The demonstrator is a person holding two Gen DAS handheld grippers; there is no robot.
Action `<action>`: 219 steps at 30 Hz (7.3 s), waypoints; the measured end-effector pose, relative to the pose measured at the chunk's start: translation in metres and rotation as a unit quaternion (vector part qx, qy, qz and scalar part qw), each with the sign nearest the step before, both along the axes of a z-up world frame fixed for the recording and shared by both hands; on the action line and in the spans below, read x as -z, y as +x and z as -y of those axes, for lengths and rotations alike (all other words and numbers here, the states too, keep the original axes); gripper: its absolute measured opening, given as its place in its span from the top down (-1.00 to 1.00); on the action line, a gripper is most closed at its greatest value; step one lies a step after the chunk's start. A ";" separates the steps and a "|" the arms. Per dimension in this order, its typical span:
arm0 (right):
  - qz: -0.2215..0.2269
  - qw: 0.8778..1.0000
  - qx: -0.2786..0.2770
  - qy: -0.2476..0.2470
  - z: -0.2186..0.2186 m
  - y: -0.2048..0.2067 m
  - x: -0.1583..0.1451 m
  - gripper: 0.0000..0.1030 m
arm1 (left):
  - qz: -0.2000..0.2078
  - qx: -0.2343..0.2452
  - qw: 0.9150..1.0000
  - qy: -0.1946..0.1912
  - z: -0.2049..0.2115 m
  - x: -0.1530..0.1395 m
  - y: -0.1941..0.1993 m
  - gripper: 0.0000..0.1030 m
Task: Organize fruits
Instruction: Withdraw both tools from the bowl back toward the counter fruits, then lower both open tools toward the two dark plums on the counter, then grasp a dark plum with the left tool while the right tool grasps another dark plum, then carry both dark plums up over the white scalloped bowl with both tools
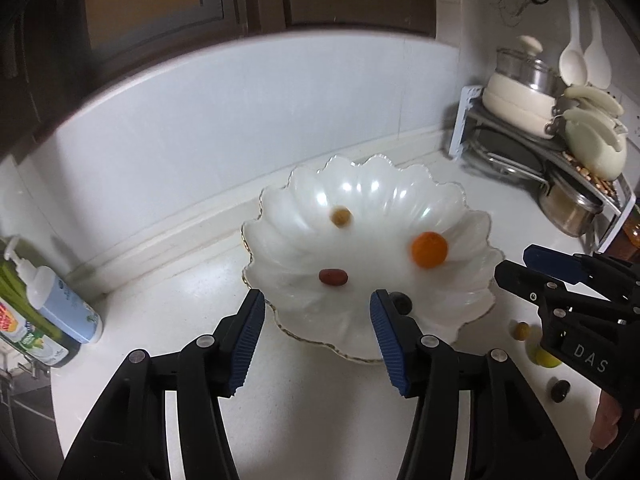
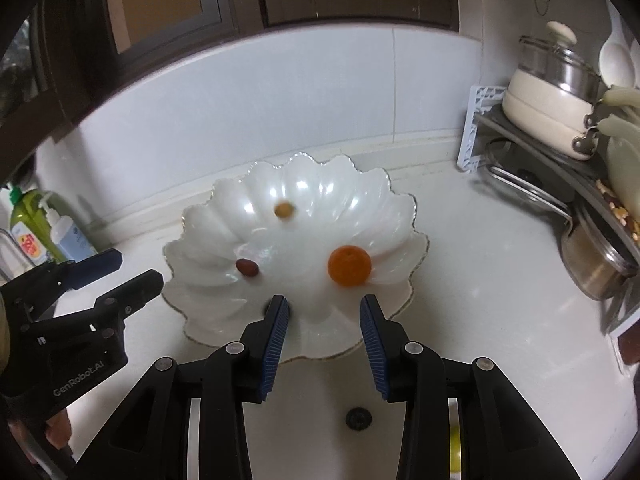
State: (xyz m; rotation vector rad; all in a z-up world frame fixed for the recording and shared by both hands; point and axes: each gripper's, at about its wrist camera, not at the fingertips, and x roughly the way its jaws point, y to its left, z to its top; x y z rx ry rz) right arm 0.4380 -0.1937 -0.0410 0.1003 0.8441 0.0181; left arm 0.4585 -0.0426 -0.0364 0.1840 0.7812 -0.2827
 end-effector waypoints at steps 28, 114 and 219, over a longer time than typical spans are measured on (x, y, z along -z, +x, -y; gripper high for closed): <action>0.065 0.997 0.051 0.002 0.058 -0.129 -0.049 0.25 | 0.052 0.059 0.996 -0.034 0.050 -0.045 -0.118 -0.07; -0.061 0.997 -0.047 -0.001 0.100 -0.154 0.097 0.25 | -0.061 0.023 0.998 -0.023 0.118 0.120 -0.221 0.42; 0.012 1.000 0.004 -0.010 0.007 0.060 -0.020 0.40 | 0.035 0.039 0.997 -0.060 0.014 -0.028 0.042 0.56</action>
